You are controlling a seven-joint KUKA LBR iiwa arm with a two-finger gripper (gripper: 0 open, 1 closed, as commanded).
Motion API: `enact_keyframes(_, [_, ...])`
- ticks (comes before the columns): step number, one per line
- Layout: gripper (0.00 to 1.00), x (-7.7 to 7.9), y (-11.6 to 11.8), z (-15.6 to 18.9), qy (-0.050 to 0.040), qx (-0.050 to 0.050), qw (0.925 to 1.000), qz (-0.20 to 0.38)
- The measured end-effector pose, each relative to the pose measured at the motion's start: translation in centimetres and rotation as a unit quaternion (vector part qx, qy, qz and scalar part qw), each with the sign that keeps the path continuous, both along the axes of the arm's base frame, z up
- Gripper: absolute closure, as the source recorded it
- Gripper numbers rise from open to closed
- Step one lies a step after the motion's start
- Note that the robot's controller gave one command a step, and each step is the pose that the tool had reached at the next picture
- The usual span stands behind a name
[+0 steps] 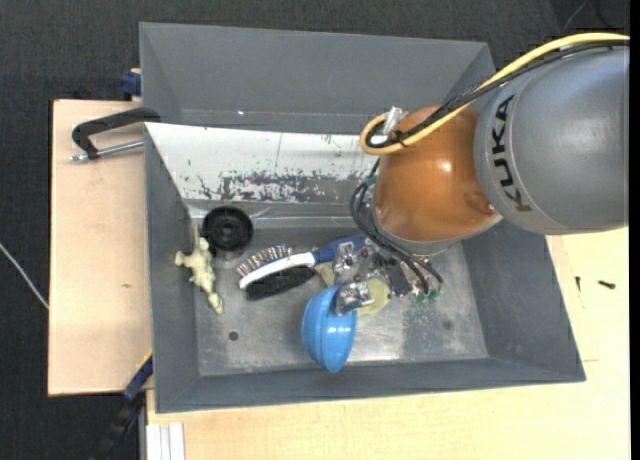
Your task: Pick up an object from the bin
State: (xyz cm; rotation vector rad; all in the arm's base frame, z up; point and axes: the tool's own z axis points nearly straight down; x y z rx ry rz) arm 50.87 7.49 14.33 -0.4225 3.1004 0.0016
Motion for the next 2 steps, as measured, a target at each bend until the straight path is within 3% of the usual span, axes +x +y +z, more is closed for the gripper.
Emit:
enact_keyframes(1, [1.00, 0.1, 0.1, 1.1, 0.0026, 0.000, 1.0000, 0.000])
enact_keyframes(2, [1.00, 0.3, 0.2, 4.4, 0.0016, 0.000, 1.0000, 0.000])
